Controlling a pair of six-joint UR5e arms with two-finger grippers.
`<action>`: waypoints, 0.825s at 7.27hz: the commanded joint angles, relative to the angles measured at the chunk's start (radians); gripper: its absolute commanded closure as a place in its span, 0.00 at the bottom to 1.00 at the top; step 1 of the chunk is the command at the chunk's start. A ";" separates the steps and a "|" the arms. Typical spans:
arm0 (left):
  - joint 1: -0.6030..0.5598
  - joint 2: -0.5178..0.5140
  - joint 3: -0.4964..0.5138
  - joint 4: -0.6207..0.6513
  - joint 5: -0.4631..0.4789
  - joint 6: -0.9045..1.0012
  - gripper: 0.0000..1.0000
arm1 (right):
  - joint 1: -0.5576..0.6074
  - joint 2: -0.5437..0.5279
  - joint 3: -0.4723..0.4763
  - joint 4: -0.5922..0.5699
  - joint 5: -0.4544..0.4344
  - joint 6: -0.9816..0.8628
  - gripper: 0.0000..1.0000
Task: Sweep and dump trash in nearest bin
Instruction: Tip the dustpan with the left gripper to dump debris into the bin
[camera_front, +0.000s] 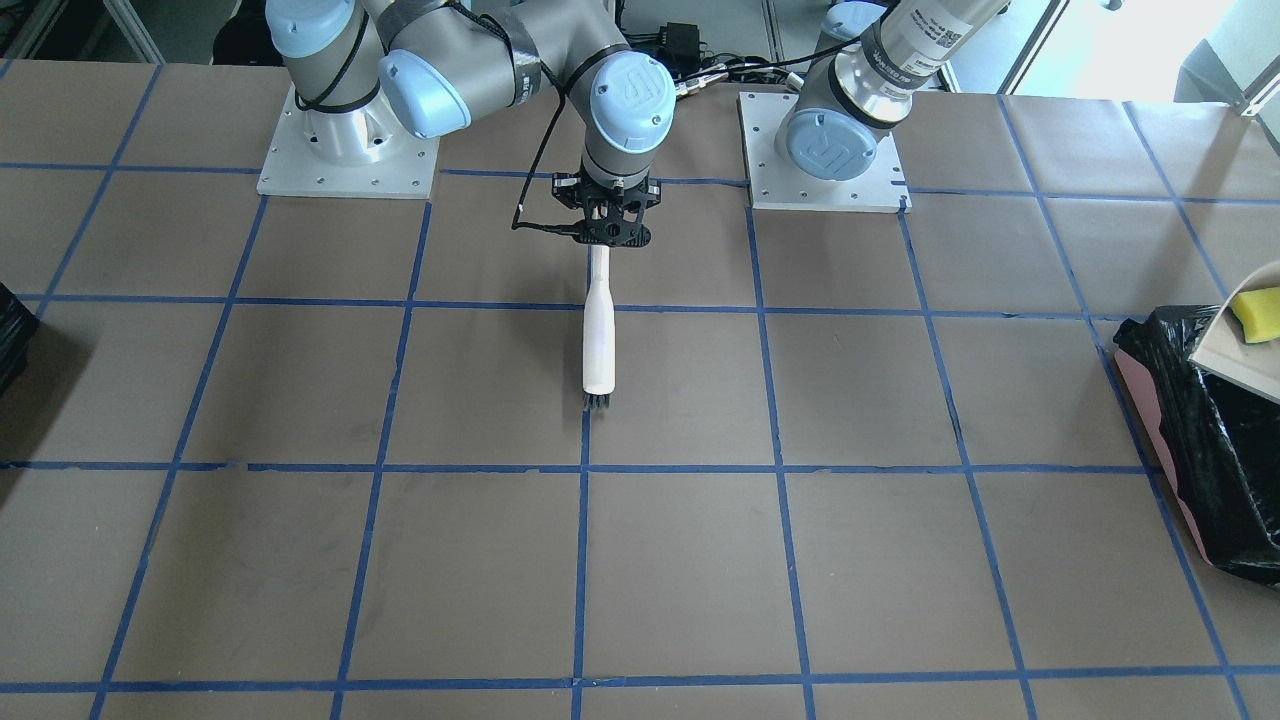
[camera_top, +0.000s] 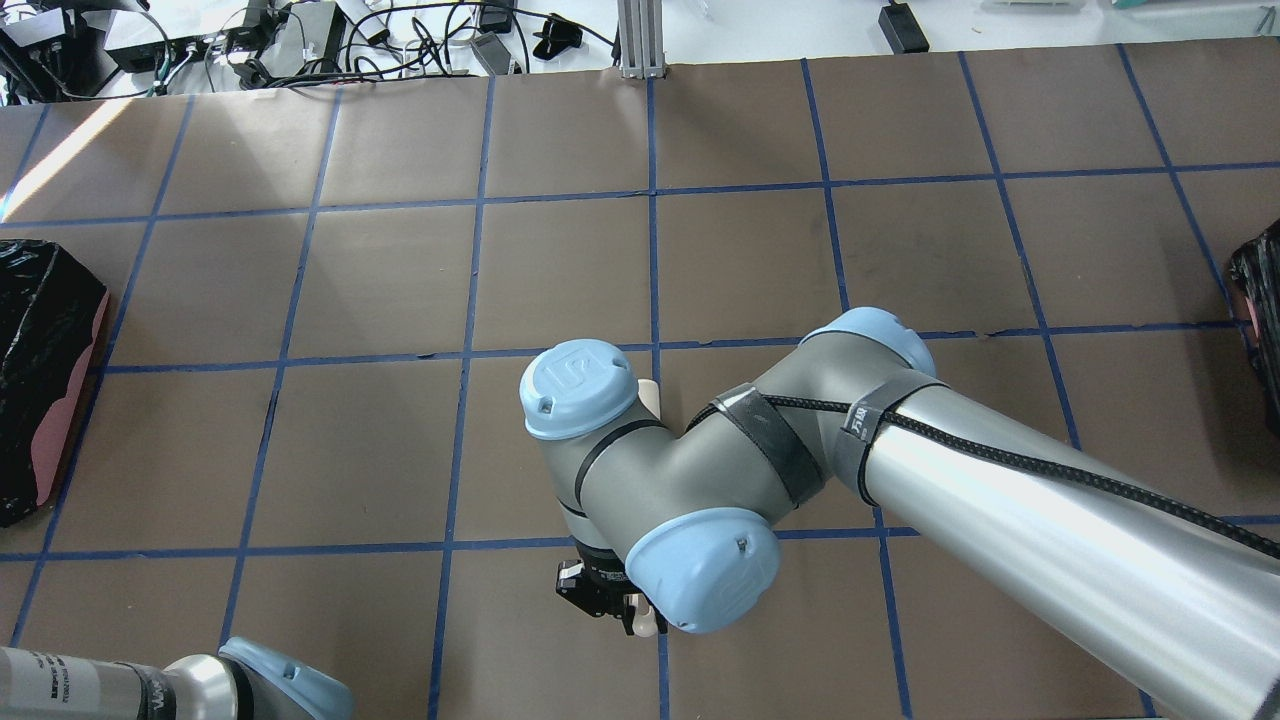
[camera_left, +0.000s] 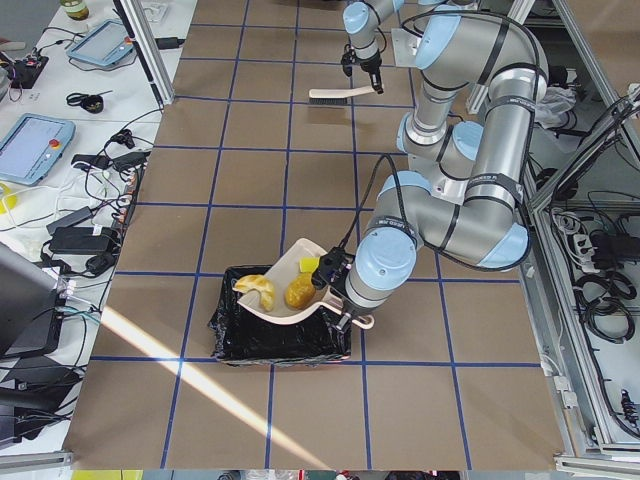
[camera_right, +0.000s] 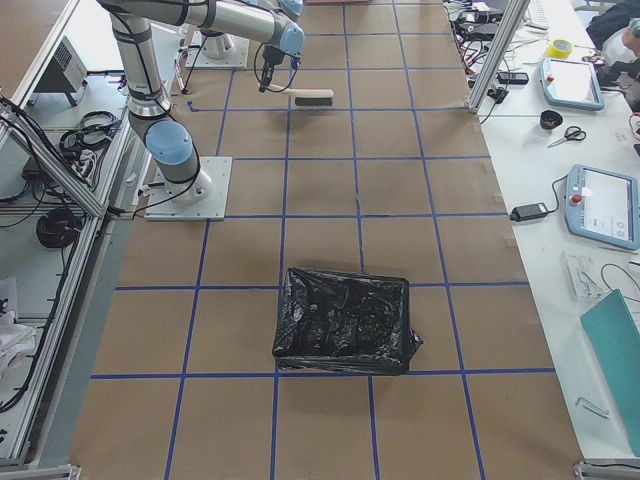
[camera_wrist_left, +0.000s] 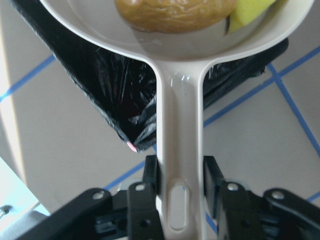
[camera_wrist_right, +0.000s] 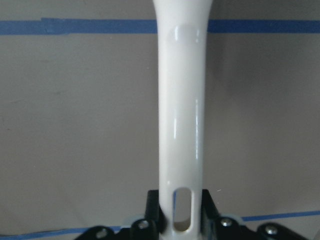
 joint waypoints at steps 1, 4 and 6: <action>-0.009 -0.012 0.004 0.028 0.118 -0.050 1.00 | -0.005 0.001 -0.001 0.006 -0.001 0.001 1.00; -0.080 -0.010 0.004 0.144 0.229 -0.049 1.00 | -0.008 -0.001 0.014 0.000 -0.006 0.002 1.00; -0.131 -0.007 0.005 0.180 0.256 -0.043 1.00 | -0.010 -0.001 0.014 -0.004 -0.001 0.025 1.00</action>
